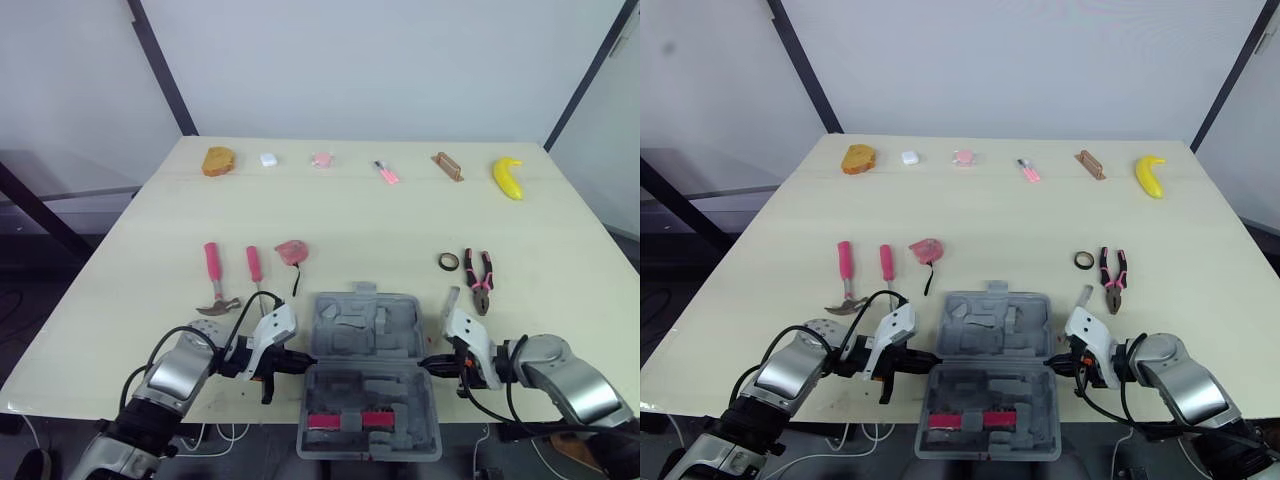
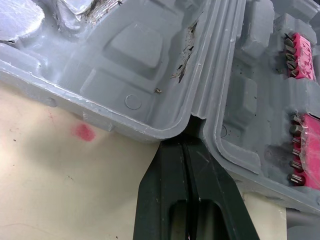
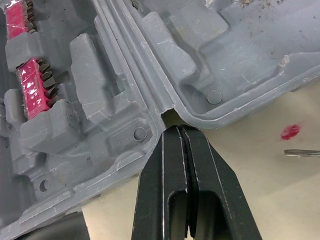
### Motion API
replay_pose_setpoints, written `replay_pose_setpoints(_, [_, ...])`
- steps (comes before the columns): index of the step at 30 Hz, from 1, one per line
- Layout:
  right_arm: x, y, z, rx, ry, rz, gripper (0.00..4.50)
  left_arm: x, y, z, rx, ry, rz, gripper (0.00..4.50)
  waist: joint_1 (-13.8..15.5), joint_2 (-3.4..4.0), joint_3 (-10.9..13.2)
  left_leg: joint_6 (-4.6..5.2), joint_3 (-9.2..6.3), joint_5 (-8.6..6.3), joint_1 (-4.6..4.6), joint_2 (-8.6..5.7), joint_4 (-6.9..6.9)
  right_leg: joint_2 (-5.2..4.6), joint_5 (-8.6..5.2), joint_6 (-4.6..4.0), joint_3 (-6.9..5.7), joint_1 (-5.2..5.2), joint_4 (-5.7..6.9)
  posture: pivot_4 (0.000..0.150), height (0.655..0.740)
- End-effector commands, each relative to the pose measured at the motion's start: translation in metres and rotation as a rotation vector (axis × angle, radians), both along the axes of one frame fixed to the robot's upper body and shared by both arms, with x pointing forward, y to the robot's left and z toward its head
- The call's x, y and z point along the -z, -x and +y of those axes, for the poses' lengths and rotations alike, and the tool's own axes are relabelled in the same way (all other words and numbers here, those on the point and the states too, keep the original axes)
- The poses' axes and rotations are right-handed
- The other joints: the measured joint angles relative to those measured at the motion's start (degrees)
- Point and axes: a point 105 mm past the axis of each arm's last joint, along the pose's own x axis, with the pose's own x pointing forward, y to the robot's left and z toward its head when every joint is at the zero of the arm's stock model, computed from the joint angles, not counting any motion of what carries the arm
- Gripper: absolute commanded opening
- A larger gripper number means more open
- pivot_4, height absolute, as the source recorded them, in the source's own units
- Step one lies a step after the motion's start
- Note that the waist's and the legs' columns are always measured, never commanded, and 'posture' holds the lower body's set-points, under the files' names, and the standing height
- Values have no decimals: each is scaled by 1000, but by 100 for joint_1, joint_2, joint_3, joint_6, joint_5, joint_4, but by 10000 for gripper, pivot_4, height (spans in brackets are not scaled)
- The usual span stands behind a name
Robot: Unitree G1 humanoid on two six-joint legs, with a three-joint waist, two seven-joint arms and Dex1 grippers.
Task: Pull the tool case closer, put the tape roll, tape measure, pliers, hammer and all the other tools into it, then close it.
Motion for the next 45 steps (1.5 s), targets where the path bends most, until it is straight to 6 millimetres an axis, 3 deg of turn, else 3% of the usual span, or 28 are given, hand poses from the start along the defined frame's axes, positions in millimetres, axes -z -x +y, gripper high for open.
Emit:
replay_pose_setpoints(1, [-6, 8, 12, -60, -39, -1, 0, 12, 13, -4, 44, -19, 50, 405, 0, 0, 0, 0, 0, 0, 0, 0, 0, 0, 0, 0, 0, 0, 0, 1500, 7400])
replay_pose_setpoints(45, [-5, 5, 9, -50, -24, -5, 0, 15, 17, -5, 56, -17, 66, 405, -1, 0, 0, 0, 0, 0, 0, 0, 0, 0, 0, 0, 0, 0, 0, 1500, 7400])
